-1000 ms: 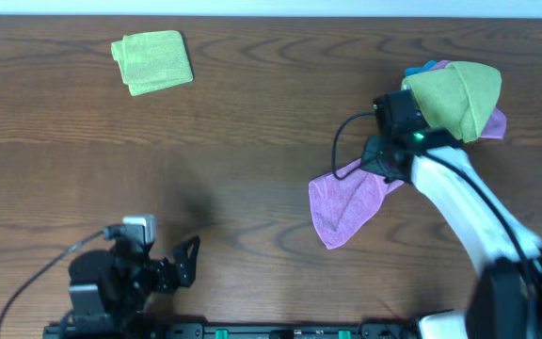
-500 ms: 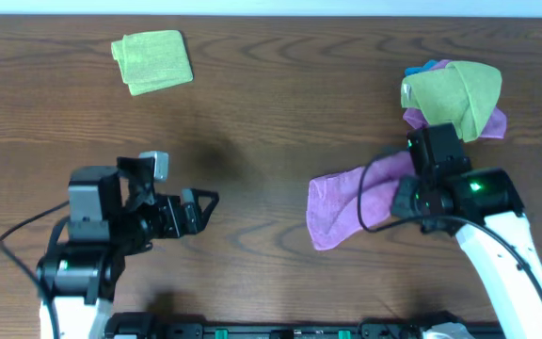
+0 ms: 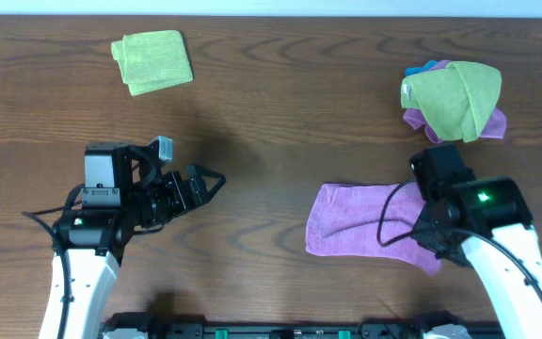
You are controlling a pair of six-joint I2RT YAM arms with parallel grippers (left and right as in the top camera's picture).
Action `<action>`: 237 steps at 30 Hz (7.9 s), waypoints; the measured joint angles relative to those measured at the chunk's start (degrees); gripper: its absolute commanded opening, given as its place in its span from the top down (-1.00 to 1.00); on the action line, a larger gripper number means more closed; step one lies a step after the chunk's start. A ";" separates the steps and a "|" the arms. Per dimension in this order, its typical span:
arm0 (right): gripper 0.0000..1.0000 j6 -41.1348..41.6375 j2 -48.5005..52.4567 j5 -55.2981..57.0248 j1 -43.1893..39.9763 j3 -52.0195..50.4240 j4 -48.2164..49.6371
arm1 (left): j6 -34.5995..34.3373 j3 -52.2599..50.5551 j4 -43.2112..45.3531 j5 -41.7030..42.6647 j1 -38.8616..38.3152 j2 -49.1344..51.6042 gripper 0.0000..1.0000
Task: Fold the cloth
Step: 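Spread the purple cloth flat at center with the right gripper, raise left arm, then move both grippers to the near corners of the purple cloth, then grasp the near left and right corners of the purple cloth with both grippers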
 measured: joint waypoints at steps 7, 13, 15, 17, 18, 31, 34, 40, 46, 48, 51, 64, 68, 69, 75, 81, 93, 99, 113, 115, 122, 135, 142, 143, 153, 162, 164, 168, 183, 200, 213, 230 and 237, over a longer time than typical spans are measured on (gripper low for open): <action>-0.35 -13.62 -2.80 -8.92 0.46 -0.02 10.19 | -0.59 0.00 2.21 0.46 0.00 0.02 -0.91; -0.41 -28.57 2.05 -16.94 0.57 0.00 22.82 | -0.81 0.00 2.38 0.50 0.00 0.00 -0.91; -0.42 -32.33 6.25 -19.04 0.57 0.00 26.51 | -0.83 0.00 2.43 0.57 0.00 0.02 -0.91; -0.42 -35.58 11.45 -21.14 0.57 0.00 29.77 | -0.79 0.00 2.45 0.61 0.00 0.02 -0.91; -0.42 -36.70 13.79 -21.88 0.57 0.00 30.84 | -0.79 0.00 2.47 0.61 0.00 0.02 -0.91; -0.45 -45.79 30.62 -28.72 1.60 0.00 35.65 | 0.48 0.00 2.51 -0.70 0.00 0.02 -0.92; -0.41 -46.56 31.28 -29.33 2.27 0.00 36.41 | 0.50 0.00 2.54 -0.72 0.00 0.02 -0.91; -0.31 -47.43 32.74 -29.88 3.13 0.00 38.49 | 0.50 0.00 2.51 -0.72 0.00 0.02 -0.91; 0.59 -48.02 35.21 -30.14 3.17 0.00 40.59 | 0.52 0.00 2.49 -0.72 0.00 0.02 -0.91; 0.97 -48.22 35.41 -30.23 3.17 0.00 41.27 | 0.52 0.00 2.49 -0.72 0.00 0.02 -0.91; 0.98 -48.37 35.39 -30.27 3.30 0.00 42.80 | 0.52 0.00 2.49 -0.72 0.00 0.02 -0.91; 0.97 -47.69 35.39 -30.03 15.08 0.00 63.25 | 0.55 0.00 2.49 -2.64 0.00 0.04 -0.91; 0.98 -45.79 35.39 -28.96 15.80 0.02 71.06 | 0.55 0.00 2.32 -2.75 0.00 0.04 -0.91; 0.98 -45.31 35.41 -28.83 15.80 0.00 72.94 | 0.55 0.00 2.32 -2.82 0.00 0.04 -0.91; 0.78 -42.45 38.82 -27.76 15.78 2.84 81.46 | 0.55 0.00 1.57 -2.86 0.00 0.04 -0.91; -0.59 -40.85 47.06 -27.41 15.80 11.72 81.64 | 0.57 0.00 0.85 -2.86 0.00 0.04 -0.91; -0.99 -39.47 36.72 -27.74 15.80 16.85 59.06 | 0.70 0.00 -1.27 -2.89 0.00 0.04 -0.91; -0.99 -37.97 23.56 -25.92 15.08 17.16 44.89 | 0.68 0.00 -3.72 -2.86 0.00 0.04 -0.91; -0.98 -32.94 -11.23 -23.85 4.59 0.42 26.86 | -1.57 -2.67 -2.49 -0.85 0.00 0.00 -0.91; -0.99 -31.43 -17.33 -24.46 3.10 -3.87 26.51 | -2.82 -5.55 1.27 0.11 -0.02 0.07 -0.91; -0.98 -26.80 -29.38 -30.14 1.07 -13.99 27.28 | -10.27 -17.18 18.10 4.52 -0.13 0.68 -0.91; -0.98 -20.87 -25.20 -36.33 -0.70 -16.76 32.30 | -22.47 -20.00 38.56 2.69 -12.39 16.37 -0.92; -0.98 -20.28 -24.94 -39.63 -3.30 -16.79 32.61 | -24.37 -20.02 43.41 1.22 -13.88 24.24 -0.91; -0.98 -20.28 -24.94 -39.87 -3.50 -16.79 32.65 | -25.07 -20.02 45.05 1.44 -14.19 25.14 -0.91; -0.99 -20.28 -24.94 -41.66 -3.61 -16.79 34.03 | -31.17 -19.19 56.28 2.36 -19.39 30.93 -1.00; -0.98 -20.28 -24.94 -43.23 -3.65 -16.81 33.86 | -33.18 -18.29 57.24 0.15 -21.77 34.77 0.12; -0.99 -20.26 -24.94 -43.36 -3.65 -16.81 33.31 | -32.87 -18.32 57.02 -0.81 -22.23 35.23 0.78; -0.98 -20.13 -24.87 -42.66 -3.67 -16.83 30.84 | -31.71 -18.86 56.68 -2.89 -22.80 36.41 0.88; -0.90 -20.57 -10.32 -35.91 -4.94 -20.87 34.38 | -24.09 -19.32 58.51 1.46 -17.97 34.23 0.88; -0.80 -22.62 3.08 -43.69 -10.36 -24.33 37.55 | -13.99 -19.47 42.84 4.07 -11.41 23.71 0.88; -0.57 -21.88 3.06 -51.65 -10.45 -38.29 51.06 | -12.96 -19.47 41.03 4.52 -11.41 23.71 0.88; 0.97 -19.08 3.21 -53.99 -10.49 -45.68 66.71 | -12.57 -19.47 39.39 6.64 -11.41 23.69 0.88; 0.98 -19.10 1.64 -54.86 -10.49 -42.34 66.64 | -12.57 -19.45 39.32 8.39 -11.41 19.30 0.88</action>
